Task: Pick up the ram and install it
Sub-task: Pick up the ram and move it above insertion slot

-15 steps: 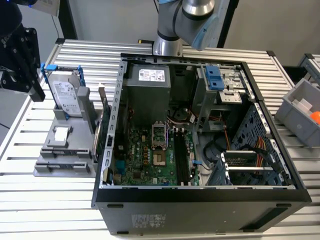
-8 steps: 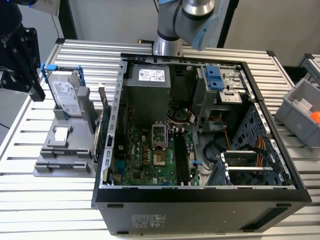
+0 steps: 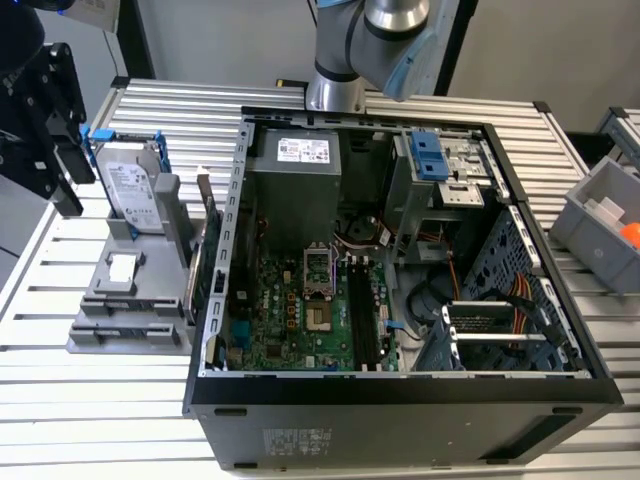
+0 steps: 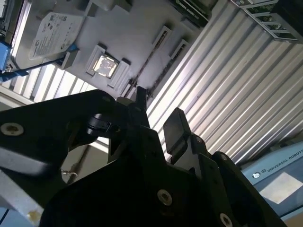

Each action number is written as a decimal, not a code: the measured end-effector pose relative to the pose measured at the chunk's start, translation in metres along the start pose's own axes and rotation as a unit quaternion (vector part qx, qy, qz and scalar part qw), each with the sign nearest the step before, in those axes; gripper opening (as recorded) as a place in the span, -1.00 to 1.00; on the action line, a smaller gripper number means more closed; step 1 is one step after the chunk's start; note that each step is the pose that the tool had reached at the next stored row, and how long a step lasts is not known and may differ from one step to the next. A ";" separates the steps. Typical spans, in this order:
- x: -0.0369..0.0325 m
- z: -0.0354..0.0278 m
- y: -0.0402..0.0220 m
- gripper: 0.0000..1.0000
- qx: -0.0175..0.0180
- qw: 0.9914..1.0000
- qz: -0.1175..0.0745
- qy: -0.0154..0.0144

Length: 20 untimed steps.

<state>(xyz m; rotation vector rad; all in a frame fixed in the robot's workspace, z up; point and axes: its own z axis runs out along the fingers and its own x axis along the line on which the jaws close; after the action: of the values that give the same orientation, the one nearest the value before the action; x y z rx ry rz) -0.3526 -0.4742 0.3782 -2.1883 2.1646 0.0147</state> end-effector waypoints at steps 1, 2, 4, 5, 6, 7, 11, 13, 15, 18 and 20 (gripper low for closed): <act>0.0000 0.0005 0.0000 1.00 0.000 1.000 0.000 0.000; 0.0001 0.0011 0.0000 1.00 0.000 1.000 0.000 0.000; 0.0001 0.0023 0.0001 1.00 -0.003 1.000 0.000 0.000; 0.0001 0.0029 0.0001 1.00 -0.004 1.000 0.000 0.000; 0.0002 0.0036 0.0001 1.00 -0.006 1.000 0.000 0.000; 0.0002 0.0043 0.0002 1.00 -0.007 1.000 0.000 0.000; 0.0003 0.0068 0.0003 1.00 -0.007 1.000 0.000 0.000; 0.0004 0.0084 0.0003 1.00 -0.007 1.000 0.000 0.000; 0.0005 0.0094 0.0003 1.00 -0.007 1.000 0.000 0.000; 0.0006 0.0112 0.0004 1.00 -0.007 1.000 0.000 0.000; 0.0006 0.0125 0.0004 1.00 -0.007 1.000 0.000 0.000</act>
<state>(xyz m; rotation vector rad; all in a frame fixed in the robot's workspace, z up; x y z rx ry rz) -0.3526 -0.4742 0.3657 -2.1952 2.1722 0.0309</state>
